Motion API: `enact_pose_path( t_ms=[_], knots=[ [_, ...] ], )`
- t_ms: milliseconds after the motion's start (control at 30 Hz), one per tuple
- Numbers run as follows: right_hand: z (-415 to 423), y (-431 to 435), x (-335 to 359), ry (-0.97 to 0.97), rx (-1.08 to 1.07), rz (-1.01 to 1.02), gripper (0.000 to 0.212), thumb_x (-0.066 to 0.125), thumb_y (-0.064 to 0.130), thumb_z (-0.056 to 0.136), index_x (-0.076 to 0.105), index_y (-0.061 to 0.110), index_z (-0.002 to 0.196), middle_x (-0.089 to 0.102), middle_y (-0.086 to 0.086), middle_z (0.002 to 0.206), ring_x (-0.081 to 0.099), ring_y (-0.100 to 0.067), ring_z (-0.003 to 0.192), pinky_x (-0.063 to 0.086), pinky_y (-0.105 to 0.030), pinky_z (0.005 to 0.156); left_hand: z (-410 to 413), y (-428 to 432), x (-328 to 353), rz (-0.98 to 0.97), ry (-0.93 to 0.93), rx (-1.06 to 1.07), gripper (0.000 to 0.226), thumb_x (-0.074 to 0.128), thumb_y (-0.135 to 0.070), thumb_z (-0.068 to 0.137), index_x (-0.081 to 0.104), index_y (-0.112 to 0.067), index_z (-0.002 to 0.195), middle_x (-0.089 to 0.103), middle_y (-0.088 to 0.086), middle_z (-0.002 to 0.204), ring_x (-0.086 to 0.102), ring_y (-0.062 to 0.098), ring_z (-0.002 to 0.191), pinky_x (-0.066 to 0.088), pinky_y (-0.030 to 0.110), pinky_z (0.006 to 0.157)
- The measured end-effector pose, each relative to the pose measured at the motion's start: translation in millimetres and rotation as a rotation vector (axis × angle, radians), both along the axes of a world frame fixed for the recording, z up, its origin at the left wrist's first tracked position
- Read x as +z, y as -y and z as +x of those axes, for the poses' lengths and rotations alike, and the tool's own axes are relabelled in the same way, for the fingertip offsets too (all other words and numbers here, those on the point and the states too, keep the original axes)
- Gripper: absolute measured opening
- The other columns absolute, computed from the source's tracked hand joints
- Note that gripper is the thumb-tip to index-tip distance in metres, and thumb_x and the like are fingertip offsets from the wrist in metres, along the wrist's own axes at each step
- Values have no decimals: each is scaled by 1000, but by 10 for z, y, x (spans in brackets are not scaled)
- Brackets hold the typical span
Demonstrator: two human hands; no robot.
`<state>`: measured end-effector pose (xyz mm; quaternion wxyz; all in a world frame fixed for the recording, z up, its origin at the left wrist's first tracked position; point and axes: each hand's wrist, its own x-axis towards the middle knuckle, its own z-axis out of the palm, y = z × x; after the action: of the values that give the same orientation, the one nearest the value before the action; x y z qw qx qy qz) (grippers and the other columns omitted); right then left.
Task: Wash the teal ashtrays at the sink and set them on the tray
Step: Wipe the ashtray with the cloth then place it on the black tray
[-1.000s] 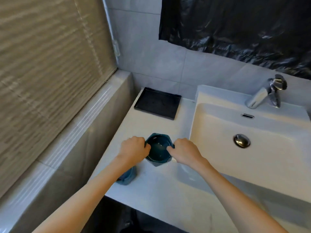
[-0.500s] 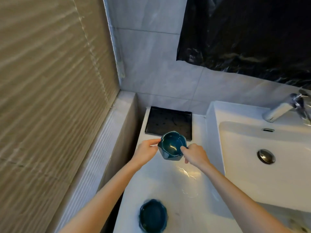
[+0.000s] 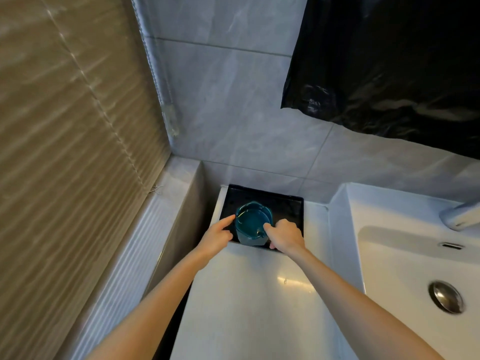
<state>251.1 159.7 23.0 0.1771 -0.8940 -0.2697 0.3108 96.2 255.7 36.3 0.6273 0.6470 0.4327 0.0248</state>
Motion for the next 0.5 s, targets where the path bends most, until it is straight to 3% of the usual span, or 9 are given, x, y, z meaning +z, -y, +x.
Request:
enact_pose_path(
  t_ms=[67, 167, 200, 267, 333, 500],
  knots=[
    [67, -123, -69, -7, 6, -5, 35, 43, 40, 93, 59, 13, 77, 70, -1, 64, 62, -15, 67, 47, -27, 62, 60, -111, -76, -7, -14, 3, 61, 40, 3, 93, 30, -22, 148, 54, -15, 110, 49, 0, 85, 43, 16, 76],
    [138, -292, -172, -18, 11, -6, 36, 42, 41, 94, 60, 14, 78, 69, 0, 62, 62, -13, 65, 48, -28, 65, 138, -256, -165, -39, -23, 5, 62, 41, 2, 94, 27, -24, 149, 47, -5, 136, 49, 0, 84, 43, 14, 71],
    [157, -342, -207, -22, 14, -6, 36, 42, 41, 94, 60, 13, 80, 68, 0, 62, 62, -13, 65, 49, -28, 66, 159, -296, -200, -47, -27, 8, 62, 41, 2, 94, 27, -24, 149, 48, -4, 135, 49, 1, 83, 43, 14, 70],
    [193, -413, -270, -27, 21, -5, 36, 42, 41, 95, 61, 13, 82, 68, 0, 61, 63, -13, 66, 50, -29, 68, 205, -372, -281, -45, -42, 25, 63, 42, 1, 94, 28, -25, 149, 56, -11, 105, 47, 2, 77, 42, 17, 67],
    [225, -461, -323, -32, 26, -3, 36, 41, 41, 95, 61, 13, 83, 67, 1, 59, 63, -14, 69, 51, -31, 71, 239, -430, -366, -39, -54, 38, 63, 43, 1, 93, 28, -26, 148, 47, -16, 81, 46, 3, 72, 41, 18, 64],
    [269, -538, -417, -30, 29, 4, 35, 42, 41, 95, 58, 15, 80, 66, 0, 59, 62, -12, 62, 53, -33, 72, 286, -496, -472, -39, -55, 30, 65, 45, 1, 93, 26, -26, 149, 45, -16, 80, 48, 4, 73, 42, 17, 63]
  ],
)
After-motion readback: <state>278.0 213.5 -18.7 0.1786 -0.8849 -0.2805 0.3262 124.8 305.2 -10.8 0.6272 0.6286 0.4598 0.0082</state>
